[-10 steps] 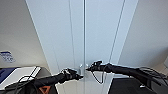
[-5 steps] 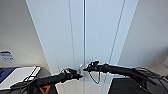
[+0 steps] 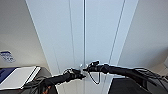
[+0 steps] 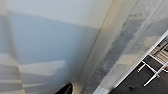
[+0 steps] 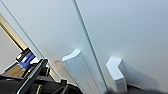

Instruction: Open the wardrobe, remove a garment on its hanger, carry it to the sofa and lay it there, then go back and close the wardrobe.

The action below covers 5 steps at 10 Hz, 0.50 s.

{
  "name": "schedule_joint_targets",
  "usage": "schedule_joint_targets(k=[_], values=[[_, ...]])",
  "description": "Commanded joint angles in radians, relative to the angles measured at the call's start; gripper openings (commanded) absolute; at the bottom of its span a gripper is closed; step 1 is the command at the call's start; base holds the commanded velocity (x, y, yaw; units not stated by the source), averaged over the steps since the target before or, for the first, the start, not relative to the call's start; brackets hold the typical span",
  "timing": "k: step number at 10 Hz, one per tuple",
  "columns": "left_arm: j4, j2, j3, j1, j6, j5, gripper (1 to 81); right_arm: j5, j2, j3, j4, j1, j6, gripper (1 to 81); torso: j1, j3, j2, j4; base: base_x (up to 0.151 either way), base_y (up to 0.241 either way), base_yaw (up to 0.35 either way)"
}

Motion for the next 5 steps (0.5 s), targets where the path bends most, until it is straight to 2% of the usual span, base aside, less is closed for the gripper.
schedule_joint_targets(k=[1,3,5], values=[[0.026,0.067,-0.037,-0.197,0.008,-0.029,81.1,0.010,0.017,0.043,0.016,0.160,0.003,81.1,0.000,0.000,0.000,0.000,0.000,0.000,0.000],[0.020,0.113,-0.041,-0.202,0.006,-0.037,81.1,0.018,0.015,0.071,0.019,0.148,0.003,81.1,0.000,0.000,0.000,0.000,0.000,0.000,0.000],[0.012,0.117,0.039,-0.200,0.005,-0.059,81.1,0.018,-0.003,0.144,0.020,0.117,0.009,81.1,0.000,0.000,0.000,0.000,0.000,0.000,0.000]])
